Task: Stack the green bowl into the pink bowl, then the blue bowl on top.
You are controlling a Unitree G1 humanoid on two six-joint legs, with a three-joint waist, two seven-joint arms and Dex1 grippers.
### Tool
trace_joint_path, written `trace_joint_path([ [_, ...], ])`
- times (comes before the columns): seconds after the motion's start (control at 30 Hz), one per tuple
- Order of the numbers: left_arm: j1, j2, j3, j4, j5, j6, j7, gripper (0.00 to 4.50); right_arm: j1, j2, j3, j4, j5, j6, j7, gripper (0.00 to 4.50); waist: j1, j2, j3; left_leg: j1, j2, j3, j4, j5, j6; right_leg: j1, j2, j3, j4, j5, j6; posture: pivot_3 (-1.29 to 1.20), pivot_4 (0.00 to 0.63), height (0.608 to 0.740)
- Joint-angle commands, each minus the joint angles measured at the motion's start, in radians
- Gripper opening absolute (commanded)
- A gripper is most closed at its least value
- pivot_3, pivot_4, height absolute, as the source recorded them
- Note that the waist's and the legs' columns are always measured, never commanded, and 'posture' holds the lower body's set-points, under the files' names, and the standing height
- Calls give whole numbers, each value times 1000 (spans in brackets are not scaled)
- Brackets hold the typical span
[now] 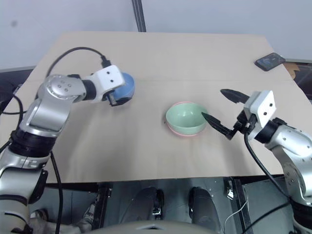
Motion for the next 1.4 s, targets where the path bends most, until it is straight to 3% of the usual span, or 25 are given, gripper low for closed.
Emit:
trace_joint_path([
  [0.03,-6,1,15,-71,28,91,31,4337,-57,0,20,32,21,-31,43,4500,-1,0,0,0,0,0,0,0,0,0,0,0,0,0,0,0,150,740],
  [0.27,28,9,-49,-99,79,92,47,4337,-90,3,53,78,20,-41,83,4500,-8,0,0,0,0,1,0,0,0,0,0,0,0,1,-2,0,150,740],
  [0.47,-4,-61,-120,-26,140,132,99,4337,-91,19,69,88,6,-63,93,4500,-7,0,0,0,0,1,0,0,0,0,0,0,1,1,-2,0,150,740],
  [0.57,-19,-72,-130,3,157,124,110,3626,-94,21,72,88,5,-67,92,4500,-8,0,0,0,0,1,0,0,0,-1,0,1,1,1,-2,0,150,740],
  [0.8,-26,-85,-125,23,164,90,117,58,-85,17,71,97,0,-79,91,4500,-8,0,0,0,0,1,0,0,0,-1,0,1,1,1,-2,0,150,740],
  [1.03,-12,-97,-77,-18,112,-55,109,58,-74,14,56,109,-12,-84,76,4500,-8,0,0,0,0,1,0,0,0,-1,0,1,1,1,-2,0,150,740],
  [1.17,15,-154,45,-150,-122,-375,7,58,-28,18,22,110,-33,-95,38,4500,-3,0,0,-1,0,0,0,0,0,-1,-1,0,1,1,-2,0,150,740],
  [1.4,-43,-195,29,-75,-354,-707,-286,58,138,10,-71,3,-38,-98,-17,4500,-6,1,0,1,0,1,0,0,0,0,-1,0,2,1,-2,0,150,740],
])
